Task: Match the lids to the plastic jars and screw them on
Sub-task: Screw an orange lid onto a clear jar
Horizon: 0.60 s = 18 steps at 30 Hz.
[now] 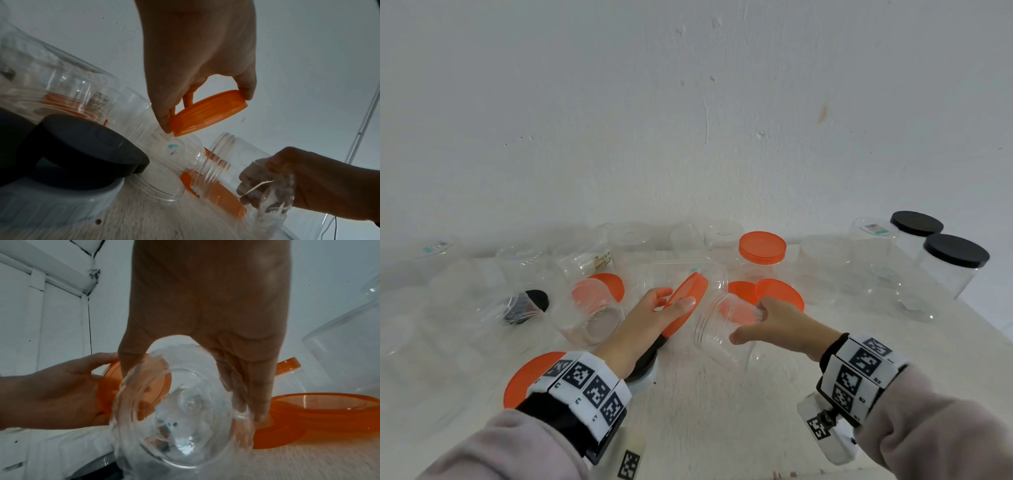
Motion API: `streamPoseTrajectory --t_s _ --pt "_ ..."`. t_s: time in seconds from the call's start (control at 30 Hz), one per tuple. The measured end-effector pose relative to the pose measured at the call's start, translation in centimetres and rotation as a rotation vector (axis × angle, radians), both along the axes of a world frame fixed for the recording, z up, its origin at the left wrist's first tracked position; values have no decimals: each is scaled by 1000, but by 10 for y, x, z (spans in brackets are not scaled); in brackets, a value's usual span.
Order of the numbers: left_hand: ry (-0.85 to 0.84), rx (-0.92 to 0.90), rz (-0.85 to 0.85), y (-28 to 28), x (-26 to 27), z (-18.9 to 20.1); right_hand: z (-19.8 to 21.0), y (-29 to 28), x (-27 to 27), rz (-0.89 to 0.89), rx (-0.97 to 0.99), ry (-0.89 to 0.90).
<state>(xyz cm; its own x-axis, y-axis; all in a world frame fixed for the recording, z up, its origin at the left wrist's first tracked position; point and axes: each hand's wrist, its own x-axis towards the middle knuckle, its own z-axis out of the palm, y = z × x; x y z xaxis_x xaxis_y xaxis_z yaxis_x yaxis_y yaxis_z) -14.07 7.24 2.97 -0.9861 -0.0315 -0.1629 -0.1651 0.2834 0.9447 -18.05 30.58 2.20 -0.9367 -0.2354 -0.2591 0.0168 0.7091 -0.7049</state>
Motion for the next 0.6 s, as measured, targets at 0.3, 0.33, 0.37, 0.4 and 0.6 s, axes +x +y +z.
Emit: streamPoseTrajectory --t_s 0.3,0.33,0.37,0.4,0.6 --pt "-21 54 -33 6 -1 -2 -3 -1 2 73 59 -45" --pt "-23 57 -36 7 -2 -2 -2 -1 2 78 41 -34" --pt "-22 63 -37 8 -2 -2 -2 0 2 83 25 -25" --pt "-18 71 -38 9 -2 -3 -3 1 2 86 10 -19" --pt "19 45 -48 13 -5 -5 -11 9 1 112 -18 -78"
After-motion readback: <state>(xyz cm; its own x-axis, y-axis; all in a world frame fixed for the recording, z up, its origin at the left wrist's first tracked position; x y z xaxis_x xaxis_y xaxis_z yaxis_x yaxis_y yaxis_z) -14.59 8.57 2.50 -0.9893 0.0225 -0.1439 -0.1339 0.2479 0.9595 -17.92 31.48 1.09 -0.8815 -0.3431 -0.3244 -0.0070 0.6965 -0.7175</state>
